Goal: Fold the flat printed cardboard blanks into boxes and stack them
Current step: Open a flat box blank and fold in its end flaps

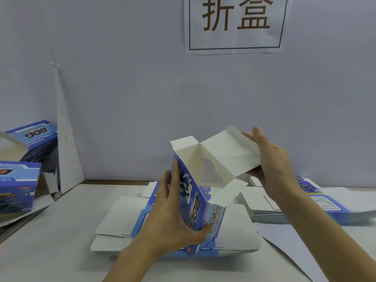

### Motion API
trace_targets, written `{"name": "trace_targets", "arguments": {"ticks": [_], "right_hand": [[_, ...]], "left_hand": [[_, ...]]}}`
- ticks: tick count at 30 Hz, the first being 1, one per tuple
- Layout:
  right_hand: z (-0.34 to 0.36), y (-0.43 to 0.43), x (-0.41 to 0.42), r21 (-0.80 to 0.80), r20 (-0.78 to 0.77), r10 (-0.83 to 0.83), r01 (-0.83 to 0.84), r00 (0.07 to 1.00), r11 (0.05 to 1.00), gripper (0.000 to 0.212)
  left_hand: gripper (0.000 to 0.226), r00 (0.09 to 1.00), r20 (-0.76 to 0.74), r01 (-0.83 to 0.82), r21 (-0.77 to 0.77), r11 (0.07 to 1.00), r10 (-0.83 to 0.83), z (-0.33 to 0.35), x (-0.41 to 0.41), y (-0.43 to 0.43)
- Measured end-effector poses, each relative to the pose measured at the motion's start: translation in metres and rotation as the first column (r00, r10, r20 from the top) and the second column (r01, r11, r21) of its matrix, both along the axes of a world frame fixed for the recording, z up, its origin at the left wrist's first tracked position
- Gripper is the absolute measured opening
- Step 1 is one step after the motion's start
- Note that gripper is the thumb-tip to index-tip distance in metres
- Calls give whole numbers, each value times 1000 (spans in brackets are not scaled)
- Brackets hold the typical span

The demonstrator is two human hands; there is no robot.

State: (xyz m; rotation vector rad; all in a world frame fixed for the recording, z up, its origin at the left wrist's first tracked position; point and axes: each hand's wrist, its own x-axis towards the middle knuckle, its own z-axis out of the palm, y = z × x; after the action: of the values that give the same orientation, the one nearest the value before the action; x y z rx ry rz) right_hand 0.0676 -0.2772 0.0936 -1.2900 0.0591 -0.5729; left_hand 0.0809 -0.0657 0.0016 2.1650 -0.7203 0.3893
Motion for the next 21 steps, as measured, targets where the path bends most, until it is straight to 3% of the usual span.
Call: {"name": "trace_targets", "arguments": {"ticks": [3,5,7,10,12,15,21], "right_hand": [[14,-2,-1,412,-111,189,-127,976,902,16],[18,-4,2,510,-121,277,-179,953,841,11],[18,-6,4,465,-170,297,-189,940,865,11],[10,-5,9,179,-268,207,-162,941,970,32],[8,-4,12,132,-251,169,-139,953,981,37],[9,-3,11,185,-213,187,-148,959,972,32],[23,-2,-1,-108,-120,52,-66,991,992,23]], "left_hand": [[133,1000,23,6,5,1000,-6,0,0,-1],[133,1000,22,18,0,1000,-18,0,1,-1],[135,1000,6,25,-15,1000,-25,-1,1,0],[135,1000,23,16,-1,1000,-16,-1,1,0],[135,999,40,3,23,1000,-4,-1,0,-1],[135,1000,25,13,-7,1000,-13,-1,1,-1],[137,999,44,10,-21,1000,-9,0,-1,-2]]}}
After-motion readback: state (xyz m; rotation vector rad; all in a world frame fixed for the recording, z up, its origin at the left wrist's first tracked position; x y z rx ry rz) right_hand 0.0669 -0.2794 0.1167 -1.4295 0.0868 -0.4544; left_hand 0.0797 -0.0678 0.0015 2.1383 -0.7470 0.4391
